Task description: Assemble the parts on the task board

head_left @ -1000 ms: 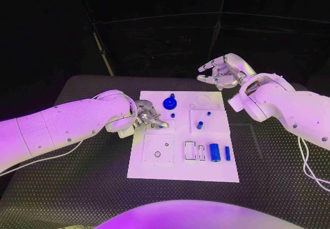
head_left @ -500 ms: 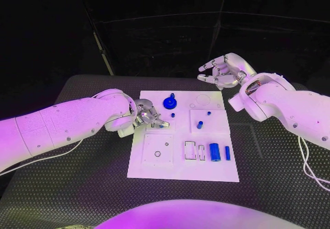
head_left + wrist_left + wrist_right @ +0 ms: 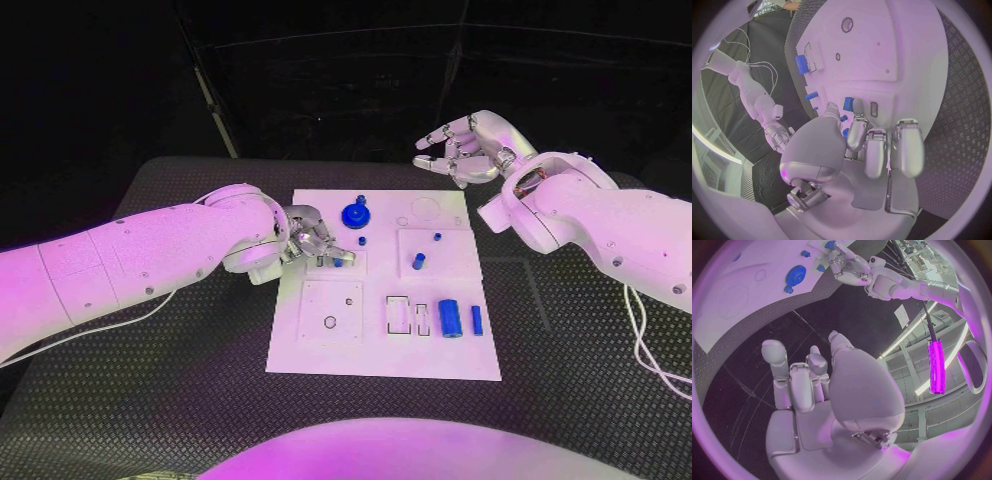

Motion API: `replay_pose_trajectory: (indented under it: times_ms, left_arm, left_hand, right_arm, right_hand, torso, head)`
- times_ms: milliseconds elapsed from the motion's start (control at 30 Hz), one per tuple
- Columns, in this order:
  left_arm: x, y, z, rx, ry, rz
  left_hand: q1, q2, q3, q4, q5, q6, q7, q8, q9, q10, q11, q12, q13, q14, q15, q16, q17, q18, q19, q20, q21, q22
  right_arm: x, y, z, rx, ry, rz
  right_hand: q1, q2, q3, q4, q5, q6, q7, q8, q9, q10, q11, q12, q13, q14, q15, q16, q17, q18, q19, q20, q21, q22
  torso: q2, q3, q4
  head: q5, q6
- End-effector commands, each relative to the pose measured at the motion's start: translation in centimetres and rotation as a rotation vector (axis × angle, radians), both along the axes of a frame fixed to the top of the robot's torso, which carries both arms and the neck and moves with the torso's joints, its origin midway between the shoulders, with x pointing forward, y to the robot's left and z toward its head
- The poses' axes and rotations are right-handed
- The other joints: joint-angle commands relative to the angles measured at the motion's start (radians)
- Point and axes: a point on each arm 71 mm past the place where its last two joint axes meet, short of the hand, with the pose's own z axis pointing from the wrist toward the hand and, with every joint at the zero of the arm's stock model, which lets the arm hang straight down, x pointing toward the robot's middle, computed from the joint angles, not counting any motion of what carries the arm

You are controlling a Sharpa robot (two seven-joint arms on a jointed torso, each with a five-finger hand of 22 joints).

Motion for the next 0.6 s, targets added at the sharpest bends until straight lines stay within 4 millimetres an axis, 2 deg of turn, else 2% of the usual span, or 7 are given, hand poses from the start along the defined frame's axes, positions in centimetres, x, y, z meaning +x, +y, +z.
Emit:
replay_pose_trajectory:
  times_ms: [33,67,100,133,267,367,600]
  left_arm:
    - [0.16,-0.1,0.14,0.056,-0.03,-0.029]
    - [0.17,-0.15,0.14,0.06,-0.031,-0.032]
    - [0.18,-0.21,0.14,0.063,-0.032,-0.035]
    - [0.19,-0.3,0.13,0.067,-0.033,-0.04]
    - [0.19,-0.47,0.12,0.072,-0.033,-0.047]
    - [0.2,-0.56,0.13,0.075,-0.035,-0.05]
    - [0.24,-0.66,0.14,0.077,-0.039,-0.049]
  left_hand:
    - [0.017,-0.008,0.051,0.005,0.0,0.004,0.0,0.013,0.011,-0.001,-0.011,0.006,0.001,0.105,-0.007,0.003,0.263,-0.009,0.01,-0.004,0.002,0.101]
    - [0.022,-0.025,0.099,0.007,0.001,0.002,0.0,0.018,0.016,-0.001,-0.014,0.006,0.001,0.105,-0.009,0.003,0.263,-0.009,0.01,-0.006,0.002,0.102]
    - [-0.002,-0.077,0.207,0.014,0.003,-0.004,0.004,0.025,0.023,-0.001,-0.015,0.006,0.001,0.105,-0.014,0.003,0.263,-0.011,0.01,-0.004,0.001,0.102]
    - [-0.023,-0.105,0.289,0.014,0.003,-0.006,-0.003,0.03,0.028,-0.001,-0.012,0.006,0.0,0.105,-0.011,0.003,0.263,-0.01,0.011,-0.008,0.001,0.103]
    - [-0.067,-0.168,0.437,0.009,-0.001,-0.01,-0.003,0.041,0.038,0.0,-0.014,0.007,0.001,0.105,-0.008,0.003,0.263,-0.009,0.011,-0.012,0.001,0.105]
    - [-0.079,-0.183,0.485,0.006,0.003,-0.011,-0.006,0.049,0.044,0.001,-0.014,0.008,0.002,0.105,-0.012,0.003,0.263,-0.01,0.012,-0.01,0.002,0.106]
    - [-0.075,-0.193,0.568,0.0,0.002,-0.017,-0.009,0.06,0.053,0.002,-0.016,0.008,0.003,0.105,-0.014,0.003,0.263,-0.01,0.014,-0.011,0.002,0.109]
  right_arm:
    - [-0.01,0.17,0.12,0.001,-0.005,0.011]
    - [0.0,0.18,0.11,0.001,-0.004,0.011]
    - [0.01,0.18,0.1,0.001,-0.004,0.011]
    - [0.02,0.19,0.09,0.001,-0.004,0.01]
    - [0.03,0.2,0.03,0.001,-0.002,0.01]
    - [0.04,0.2,-0.02,0.001,-0.001,0.01]
    - [0.04,0.18,-0.08,0.0,0.0,0.01]
  right_hand:
    - [-0.004,0.001,-0.006,0.002,0.007,-0.006,0.003,0.005,-0.001,-0.008,0.001,0.0,0.001,0.045,-0.003,-0.002,0.008,0.01,-0.008,0.0,-0.005,-0.001]
    - [-0.004,0.001,-0.006,0.002,0.007,-0.006,0.003,0.005,-0.001,-0.008,0.001,0.0,0.001,0.045,-0.003,-0.002,0.008,0.01,-0.008,0.0,-0.005,-0.001]
    - [-0.004,0.001,-0.006,0.002,0.007,-0.006,0.003,0.005,-0.001,-0.008,0.001,0.0,0.001,0.045,-0.003,-0.002,0.008,0.01,-0.008,0.0,-0.005,-0.001]
    - [-0.004,0.001,-0.006,0.002,0.007,-0.006,0.003,0.005,-0.001,-0.008,0.001,0.0,0.001,0.045,-0.003,-0.002,0.008,0.01,-0.008,0.0,-0.005,-0.001]
    - [-0.004,0.001,-0.006,0.002,0.007,-0.006,0.003,0.005,-0.001,-0.008,0.001,0.0,0.001,0.045,-0.003,-0.002,0.008,0.01,-0.008,0.0,-0.005,-0.001]
    - [-0.006,0.001,-0.007,0.003,0.007,-0.006,0.003,0.005,-0.001,-0.008,0.001,0.0,0.0,0.045,-0.003,-0.002,0.009,0.01,-0.008,0.0,-0.005,-0.001]
    - [-0.006,0.001,-0.007,0.003,0.007,-0.006,0.003,0.005,-0.001,-0.008,0.001,0.0,0.0,0.045,-0.003,-0.002,0.009,0.01,-0.008,0.0,-0.005,-0.001]
  torso:
    - [0.0,0.0005,0.0002]
    - [0.0,0.0004,0.0001]
    - [0.0,0.0004,0.0]
    - [0.0,0.0003,0.0003]
    - [0.0,0.0003,-0.0001]
    - [0.0,0.0001,-0.0001]
    - [0.0,0.0003,0.0008]
  head:
    - [0.0,0.0]
    - [0.001,-0.001]
    - [0.0,-0.001]
    - [0.0,-0.001]
    - [0.0,-0.002]
    - [0.0,-0.002]
    - [-0.001,-0.002]
